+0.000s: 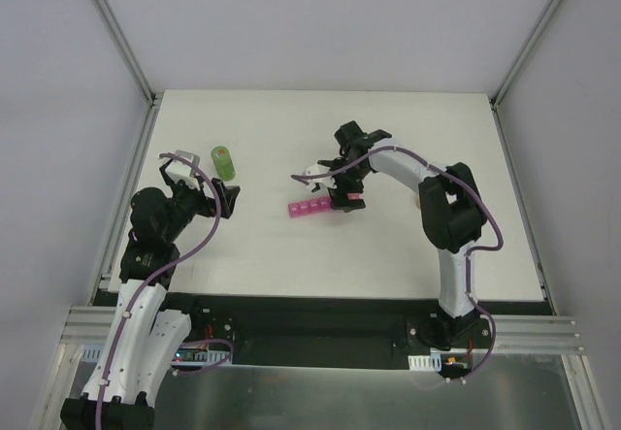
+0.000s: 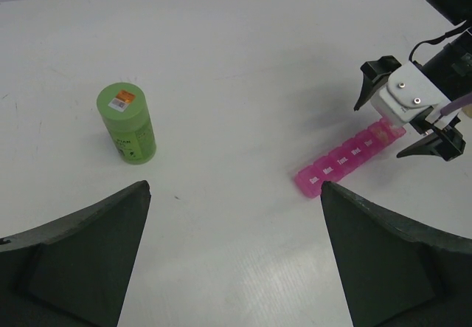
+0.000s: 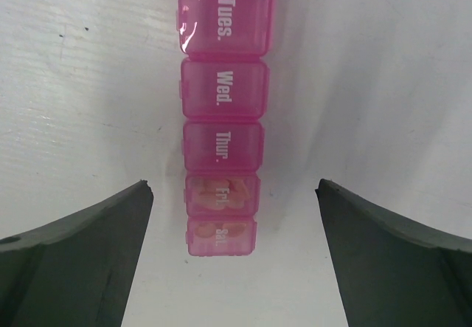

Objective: Sort the pills into containers

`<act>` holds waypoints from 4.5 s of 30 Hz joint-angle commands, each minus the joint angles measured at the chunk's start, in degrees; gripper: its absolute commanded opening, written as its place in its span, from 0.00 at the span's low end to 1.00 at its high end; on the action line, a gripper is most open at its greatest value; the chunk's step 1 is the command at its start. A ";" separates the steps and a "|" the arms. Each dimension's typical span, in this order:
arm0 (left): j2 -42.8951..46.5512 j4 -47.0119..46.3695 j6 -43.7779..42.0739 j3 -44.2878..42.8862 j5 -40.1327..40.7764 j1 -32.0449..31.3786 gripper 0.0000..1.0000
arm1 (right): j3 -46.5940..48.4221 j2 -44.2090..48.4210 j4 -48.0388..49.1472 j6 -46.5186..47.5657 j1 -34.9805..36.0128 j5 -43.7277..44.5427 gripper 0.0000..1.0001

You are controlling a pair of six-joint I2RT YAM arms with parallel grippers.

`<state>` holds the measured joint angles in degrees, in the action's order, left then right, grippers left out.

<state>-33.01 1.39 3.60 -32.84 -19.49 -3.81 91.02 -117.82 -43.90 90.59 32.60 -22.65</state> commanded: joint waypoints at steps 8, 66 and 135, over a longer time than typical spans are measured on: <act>-0.03 -2.18 -0.78 -0.65 -5.38 -0.58 0.99 | -0.85 -1.62 -0.05 0.03 -0.52 1.91 0.86; -10.84 -14.48 -17.74 8.84 -14.98 -35.20 0.95 | -18.87 28.17 -5.32 -11.13 8.17 -10.30 0.23; -10.93 -10.97 -15.11 4.89 -12.95 -40.57 0.00 | -14.74 31.16 -3.03 -22.74 12.40 -20.77 0.62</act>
<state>-45.19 -6.79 -12.32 -25.91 -30.09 -43.92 74.04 -86.02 -45.74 67.57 44.47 -41.95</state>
